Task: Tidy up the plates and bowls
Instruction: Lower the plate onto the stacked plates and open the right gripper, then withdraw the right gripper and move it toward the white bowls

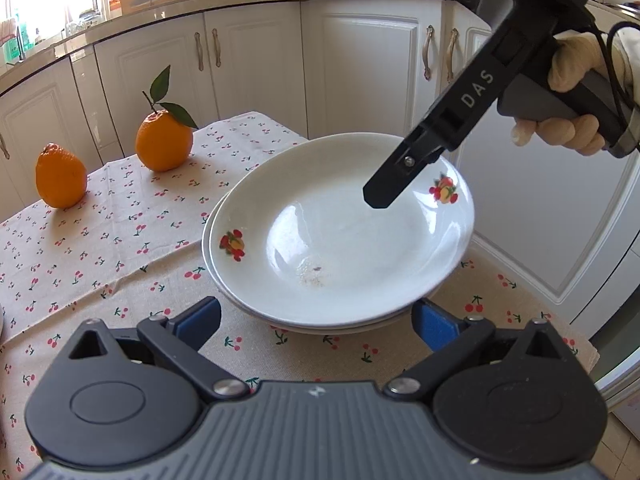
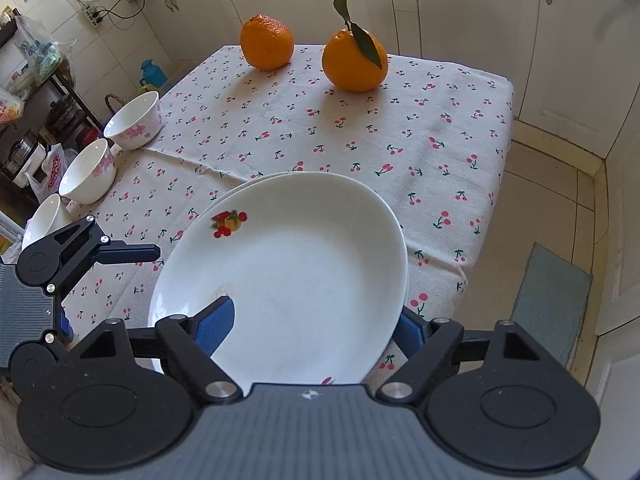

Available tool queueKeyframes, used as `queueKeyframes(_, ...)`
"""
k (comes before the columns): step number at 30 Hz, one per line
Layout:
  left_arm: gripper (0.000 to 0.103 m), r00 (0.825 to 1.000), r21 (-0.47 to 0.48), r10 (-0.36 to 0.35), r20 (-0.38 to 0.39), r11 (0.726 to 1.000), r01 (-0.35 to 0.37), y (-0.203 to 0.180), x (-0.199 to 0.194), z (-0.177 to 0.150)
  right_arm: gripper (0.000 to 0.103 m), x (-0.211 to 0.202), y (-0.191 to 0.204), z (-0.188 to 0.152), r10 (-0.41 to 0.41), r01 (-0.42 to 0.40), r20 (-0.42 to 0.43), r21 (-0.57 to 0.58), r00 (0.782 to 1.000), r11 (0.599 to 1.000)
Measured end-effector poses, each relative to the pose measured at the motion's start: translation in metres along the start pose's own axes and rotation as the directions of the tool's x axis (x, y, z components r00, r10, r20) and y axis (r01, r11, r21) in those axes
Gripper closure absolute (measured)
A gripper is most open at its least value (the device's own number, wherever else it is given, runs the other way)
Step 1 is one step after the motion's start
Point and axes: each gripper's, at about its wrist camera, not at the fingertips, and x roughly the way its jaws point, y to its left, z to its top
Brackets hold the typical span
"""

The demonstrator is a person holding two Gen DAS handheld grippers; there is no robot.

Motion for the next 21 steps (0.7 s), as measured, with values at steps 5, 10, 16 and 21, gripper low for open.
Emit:
queueKeyframes(5,0.002,1.0,0.006,0.013,0.0,1.0,-0.013,0.001,-0.003,-0.001,0.013,0.002,0.005,-0.001,-0.034,0.034,-0.021,-0.002,0.999,0.999)
queueKeyframes(10,0.002,1.0,0.005,0.025,0.006,1.0,-0.025,0.003,-0.008,-0.003,0.01,0.003,0.01,-0.004,-0.077,0.077,-0.039,-0.001,0.996,0.997)
queueKeyframes(16,0.002,0.998,0.004,0.051,0.035,0.999,-0.051,0.008,-0.017,-0.005,0.001,-0.002,0.02,-0.007,-0.115,0.115,-0.019,-0.027,0.993,0.993)
queueKeyframes(21,0.001,0.993,-0.004,0.058,0.103,0.998,-0.058,0.014,-0.034,-0.007,0.0,-0.013,0.041,-0.012,-0.194,0.197,0.07,-0.042,0.979,0.979)
